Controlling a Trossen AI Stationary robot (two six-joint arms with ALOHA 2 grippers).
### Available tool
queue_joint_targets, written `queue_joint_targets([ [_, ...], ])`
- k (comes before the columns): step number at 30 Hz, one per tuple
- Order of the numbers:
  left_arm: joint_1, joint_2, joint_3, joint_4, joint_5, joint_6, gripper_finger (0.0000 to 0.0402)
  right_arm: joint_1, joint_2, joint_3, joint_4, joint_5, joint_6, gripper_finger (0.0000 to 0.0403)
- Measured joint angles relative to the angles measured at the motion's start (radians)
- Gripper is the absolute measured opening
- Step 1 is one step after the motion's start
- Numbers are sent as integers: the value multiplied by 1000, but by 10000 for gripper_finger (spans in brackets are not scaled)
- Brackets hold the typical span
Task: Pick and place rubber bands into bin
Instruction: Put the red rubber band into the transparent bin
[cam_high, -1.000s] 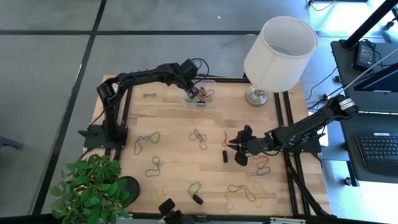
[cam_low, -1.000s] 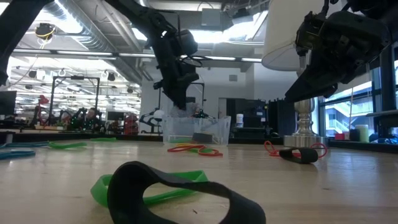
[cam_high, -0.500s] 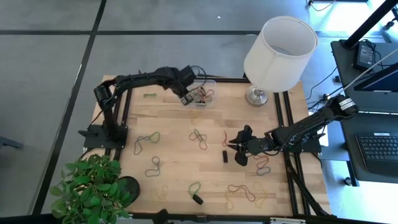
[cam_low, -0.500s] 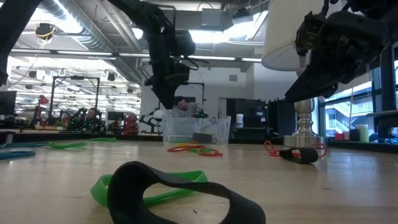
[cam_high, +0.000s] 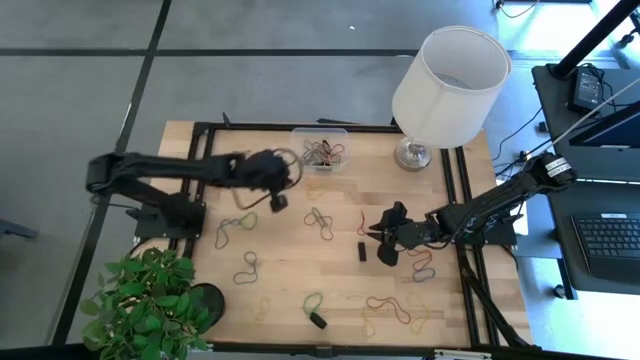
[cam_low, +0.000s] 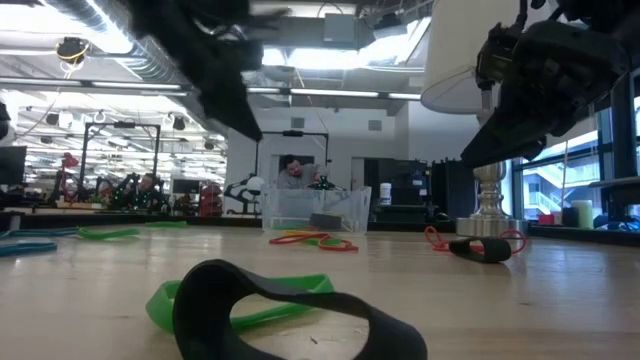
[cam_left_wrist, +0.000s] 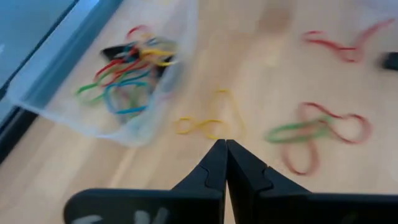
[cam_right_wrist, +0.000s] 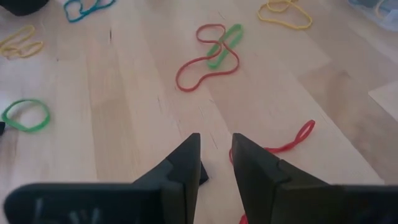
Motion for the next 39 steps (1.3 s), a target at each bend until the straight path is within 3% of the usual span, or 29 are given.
queue_joint_targets([
  [10,-171,-250,-344,290,-11,-19,2,4,0,0,2,-10,140,90],
  [19,-217,-294,-523,454,-40,-24,2,49,0,38,-81,-57,227,7],
  [27,-218,-293,-590,505,-99,-32,2,95,0,100,-431,-84,466,6],
  [32,-218,-293,-601,507,-99,-38,7,95,0,101,-451,-84,483,22],
  [39,-218,-293,-601,506,-99,-36,5,92,15,101,-449,-73,432,78],
])
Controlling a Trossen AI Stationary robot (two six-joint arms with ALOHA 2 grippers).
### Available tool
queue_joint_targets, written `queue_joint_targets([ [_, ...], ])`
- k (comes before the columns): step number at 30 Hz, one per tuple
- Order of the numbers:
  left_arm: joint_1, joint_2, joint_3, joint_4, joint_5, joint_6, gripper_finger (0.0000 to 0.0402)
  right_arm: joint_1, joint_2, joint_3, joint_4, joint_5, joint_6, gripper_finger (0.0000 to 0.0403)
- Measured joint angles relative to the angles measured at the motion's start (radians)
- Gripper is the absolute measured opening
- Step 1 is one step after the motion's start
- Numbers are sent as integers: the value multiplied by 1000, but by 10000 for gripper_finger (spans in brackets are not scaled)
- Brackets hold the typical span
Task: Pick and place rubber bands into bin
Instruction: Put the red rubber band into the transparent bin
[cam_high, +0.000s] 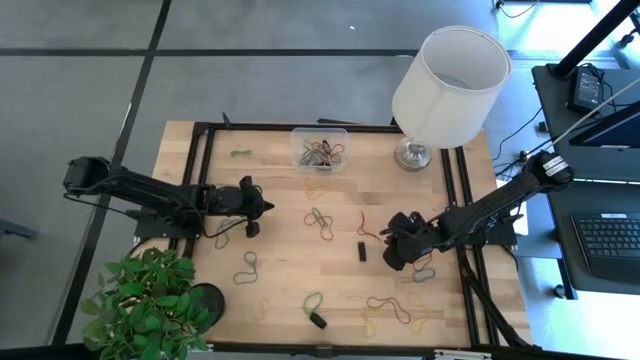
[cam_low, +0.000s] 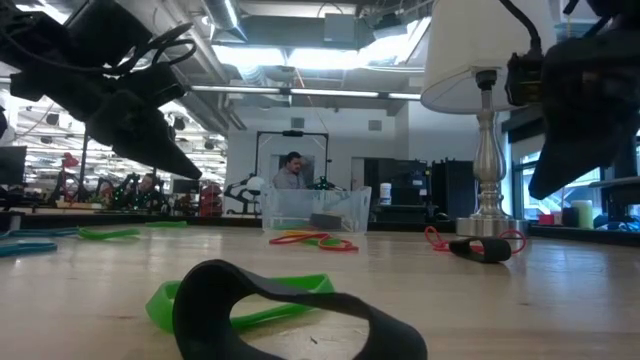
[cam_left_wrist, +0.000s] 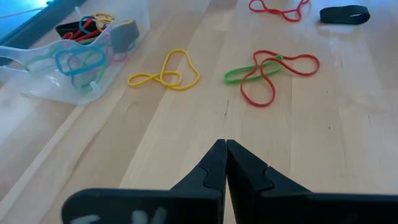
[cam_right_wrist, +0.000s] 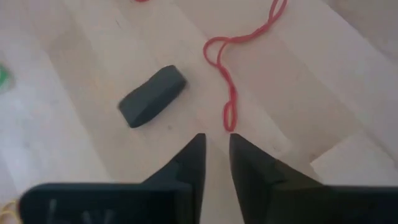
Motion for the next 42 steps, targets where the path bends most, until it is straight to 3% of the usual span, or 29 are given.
queue_joint_targets([
  [7,1,0,0,3,0,2,4,-2,127,0,40,46,-75,126],
  [14,1,1,0,77,0,46,4,-5,261,0,192,48,-189,134],
  [20,1,1,1,114,8,62,8,-34,325,5,198,68,-186,107],
  [26,1,1,1,112,12,54,6,-40,304,24,183,96,-266,14],
  [37,1,1,1,107,12,53,4,-67,285,253,-54,118,-384,5],
  [42,1,1,1,107,12,53,8,-127,284,401,-80,170,-478,3],
])
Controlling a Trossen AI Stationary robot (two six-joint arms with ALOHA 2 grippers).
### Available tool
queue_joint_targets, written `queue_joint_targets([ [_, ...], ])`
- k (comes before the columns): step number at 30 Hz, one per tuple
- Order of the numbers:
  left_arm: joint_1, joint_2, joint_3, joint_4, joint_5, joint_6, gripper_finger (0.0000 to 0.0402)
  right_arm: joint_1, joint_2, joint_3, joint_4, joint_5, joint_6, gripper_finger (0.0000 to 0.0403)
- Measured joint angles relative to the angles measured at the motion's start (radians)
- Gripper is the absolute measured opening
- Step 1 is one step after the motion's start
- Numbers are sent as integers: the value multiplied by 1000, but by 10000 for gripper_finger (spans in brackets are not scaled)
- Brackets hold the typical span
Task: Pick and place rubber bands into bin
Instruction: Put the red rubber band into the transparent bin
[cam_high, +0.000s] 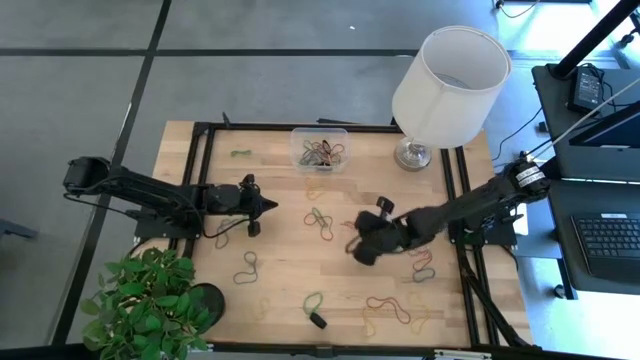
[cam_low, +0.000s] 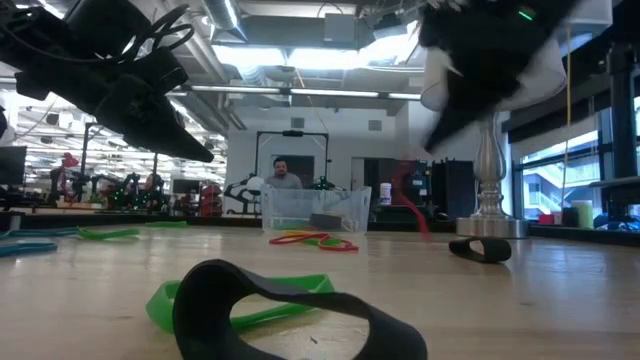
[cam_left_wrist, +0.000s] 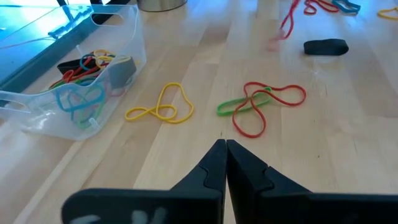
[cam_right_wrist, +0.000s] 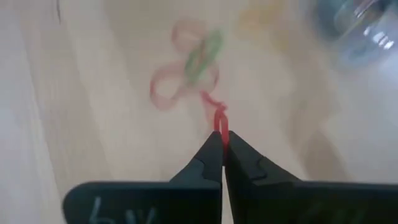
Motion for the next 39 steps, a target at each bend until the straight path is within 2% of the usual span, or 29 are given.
queue_joint_targets([
  [8,0,0,0,0,0,-26,6,-179,10,269,3,4,-231,2],
  [13,0,0,0,0,0,-25,8,-327,73,436,-1,-74,-368,1],
  [18,0,0,0,-1,0,-25,4,-473,216,627,-53,-201,-416,1],
  [25,0,0,0,-1,0,-25,8,-601,473,893,-197,-214,-442,0],
  [30,0,0,0,-1,0,-25,6,-662,618,985,-250,-219,-436,0],
  [34,0,0,0,-2,0,-25,8,-702,689,992,-247,-272,-433,0],
  [39,0,0,0,-4,0,-25,7,-732,752,992,-209,-275,-437,5],
])
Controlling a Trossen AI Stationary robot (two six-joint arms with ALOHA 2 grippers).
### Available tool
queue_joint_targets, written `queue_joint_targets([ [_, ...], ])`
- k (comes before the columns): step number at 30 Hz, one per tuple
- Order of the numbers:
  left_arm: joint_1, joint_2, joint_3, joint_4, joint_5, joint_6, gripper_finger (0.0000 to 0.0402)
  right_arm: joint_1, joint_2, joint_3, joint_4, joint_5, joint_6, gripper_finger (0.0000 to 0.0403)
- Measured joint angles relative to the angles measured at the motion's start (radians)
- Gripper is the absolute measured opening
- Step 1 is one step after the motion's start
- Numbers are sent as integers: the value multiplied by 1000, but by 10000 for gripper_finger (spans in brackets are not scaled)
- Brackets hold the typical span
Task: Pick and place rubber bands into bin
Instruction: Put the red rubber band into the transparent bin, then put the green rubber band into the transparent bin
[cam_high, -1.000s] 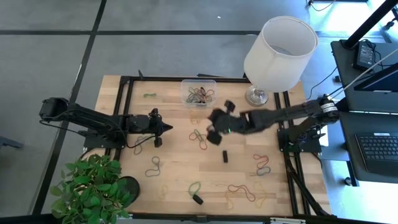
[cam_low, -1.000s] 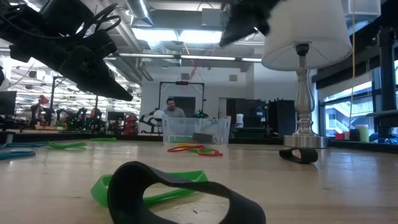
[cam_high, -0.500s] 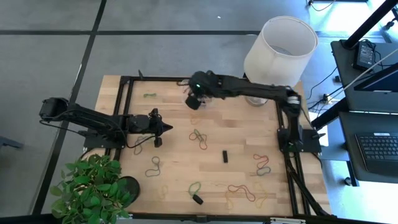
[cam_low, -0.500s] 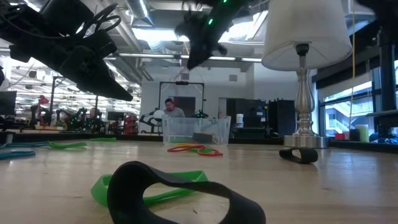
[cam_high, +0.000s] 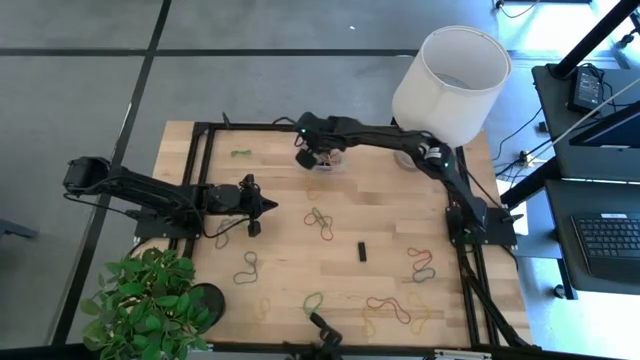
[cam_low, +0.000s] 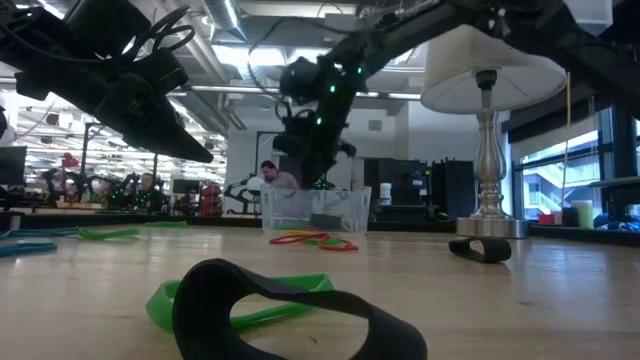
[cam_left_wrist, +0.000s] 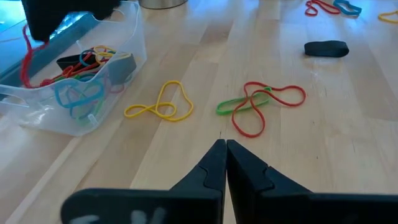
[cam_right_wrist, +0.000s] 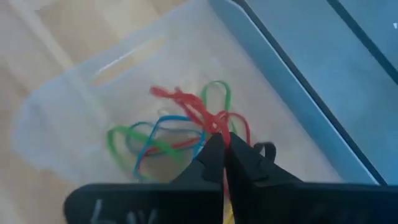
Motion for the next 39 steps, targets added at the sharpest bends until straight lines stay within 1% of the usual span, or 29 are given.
queue_joint_targets([
  [2,0,0,0,0,0,0,5,-3,17,0,37,-3,0,13],
  [5,0,0,0,-1,0,0,4,-4,35,2,84,-44,-2,28],
  [13,0,0,0,-5,0,0,7,-4,52,2,66,-84,7,75],
  [19,0,0,0,-5,0,0,7,-4,53,1,55,-86,26,115],
  [23,0,0,0,-4,0,0,9,-4,43,1,34,-86,9,125],
  [27,0,0,0,-4,0,0,5,1,-15,0,32,-86,-25,112],
  [30,0,0,0,-4,-1,0,4,26,-64,0,-3,-77,-36,87],
  [32,0,0,0,-4,-7,0,5,53,-95,-32,-5,-69,-53,67],
  [35,0,0,0,-4,-15,0,8,90,-168,-153,28,-39,-52,36],
  [36,0,0,0,-4,-15,0,8,100,-204,-220,54,-36,-47,26],
  [39,0,0,0,-3,-15,0,7,133,-349,-468,209,-29,2,6],
])
